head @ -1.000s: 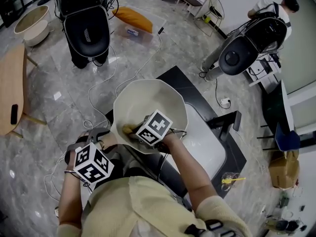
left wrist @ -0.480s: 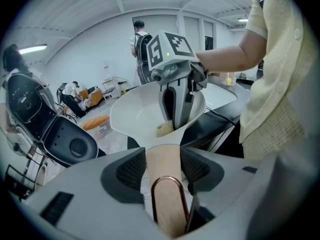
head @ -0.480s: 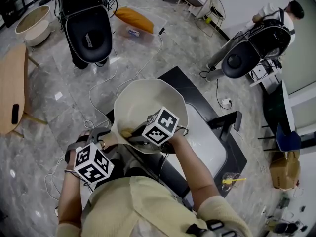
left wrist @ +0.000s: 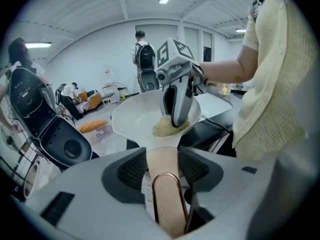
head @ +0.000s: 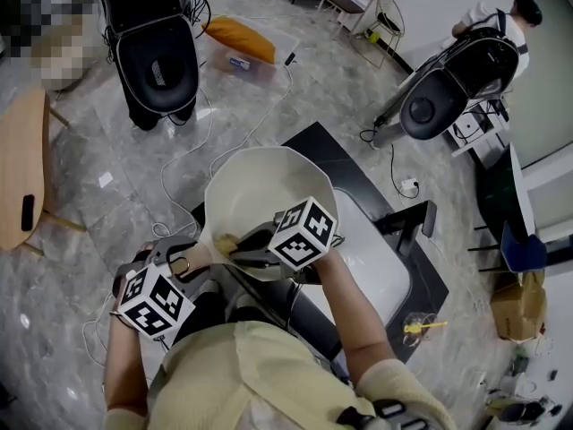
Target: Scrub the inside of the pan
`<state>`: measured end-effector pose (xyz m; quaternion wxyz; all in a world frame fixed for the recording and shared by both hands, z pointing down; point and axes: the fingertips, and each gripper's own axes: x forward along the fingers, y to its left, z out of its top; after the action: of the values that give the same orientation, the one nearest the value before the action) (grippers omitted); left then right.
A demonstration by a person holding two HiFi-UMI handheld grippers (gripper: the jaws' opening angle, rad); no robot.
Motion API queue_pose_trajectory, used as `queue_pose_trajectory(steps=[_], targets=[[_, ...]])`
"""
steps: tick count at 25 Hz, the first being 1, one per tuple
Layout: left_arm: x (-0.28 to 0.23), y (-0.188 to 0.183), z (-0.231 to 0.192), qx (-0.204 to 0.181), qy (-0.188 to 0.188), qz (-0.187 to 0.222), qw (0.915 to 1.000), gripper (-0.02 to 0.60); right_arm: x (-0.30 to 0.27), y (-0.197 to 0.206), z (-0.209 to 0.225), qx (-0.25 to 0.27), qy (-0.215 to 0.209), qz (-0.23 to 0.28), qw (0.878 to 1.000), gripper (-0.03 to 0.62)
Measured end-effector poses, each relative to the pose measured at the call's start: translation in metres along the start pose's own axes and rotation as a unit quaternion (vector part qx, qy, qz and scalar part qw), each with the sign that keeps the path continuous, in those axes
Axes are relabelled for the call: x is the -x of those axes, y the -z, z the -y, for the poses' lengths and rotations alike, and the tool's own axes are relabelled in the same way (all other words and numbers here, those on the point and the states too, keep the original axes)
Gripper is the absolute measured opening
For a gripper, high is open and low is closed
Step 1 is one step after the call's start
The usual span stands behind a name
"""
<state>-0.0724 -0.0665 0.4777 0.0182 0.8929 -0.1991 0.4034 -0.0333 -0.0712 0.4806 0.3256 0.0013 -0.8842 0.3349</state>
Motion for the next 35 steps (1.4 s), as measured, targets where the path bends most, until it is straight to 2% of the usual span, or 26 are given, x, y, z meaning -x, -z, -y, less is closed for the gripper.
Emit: queue_pose_trajectory(steps=[6, 11, 14, 19, 21, 24, 26, 30, 35], targets=[[0.015, -0.014, -0.008, 0.042, 0.008, 0.052, 0.9977, 0.210, 0.021, -0.012, 0.000, -0.001, 0.028, 0.057, 0.998, 0.044], [0.025, -0.036, -0.013, 0.086, 0.019, 0.117, 0.9891, 0.201, 0.042, -0.015, 0.002, -0.010, 0.049, 0.104, 0.993, 0.043], [0.036, -0.048, -0.022, 0.137, 0.023, 0.161, 0.9771, 0.181, 0.054, -0.019, -0.001, -0.016, 0.056, 0.138, 0.989, 0.043], [0.062, -0.075, -0.040, 0.204, 0.029, 0.256, 0.9443, 0.159, 0.079, -0.022, -0.002, -0.025, 0.080, 0.194, 0.977, 0.044], [0.065, -0.080, -0.046, 0.211, 0.015, 0.271, 0.9389, 0.129, 0.088, -0.021, -0.002, -0.027, 0.088, 0.214, 0.972, 0.044], [0.060, -0.080, -0.050, 0.205, -0.008, 0.256, 0.9445, 0.124, 0.098, -0.020, 0.000, -0.030, 0.112, 0.242, 0.963, 0.044], [0.058, -0.079, -0.056, 0.203, -0.033, 0.244, 0.9479, 0.120, 0.106, -0.022, 0.004, -0.031, 0.141, 0.258, 0.955, 0.043], [0.056, -0.078, -0.068, 0.211, -0.081, 0.218, 0.9496, 0.106, 0.123, -0.023, 0.012, -0.038, 0.208, 0.283, 0.936, 0.043], [0.046, -0.082, -0.067, 0.195, -0.107, 0.194, 0.9555, 0.097, 0.142, -0.013, 0.015, -0.048, 0.270, 0.301, 0.913, 0.043]])
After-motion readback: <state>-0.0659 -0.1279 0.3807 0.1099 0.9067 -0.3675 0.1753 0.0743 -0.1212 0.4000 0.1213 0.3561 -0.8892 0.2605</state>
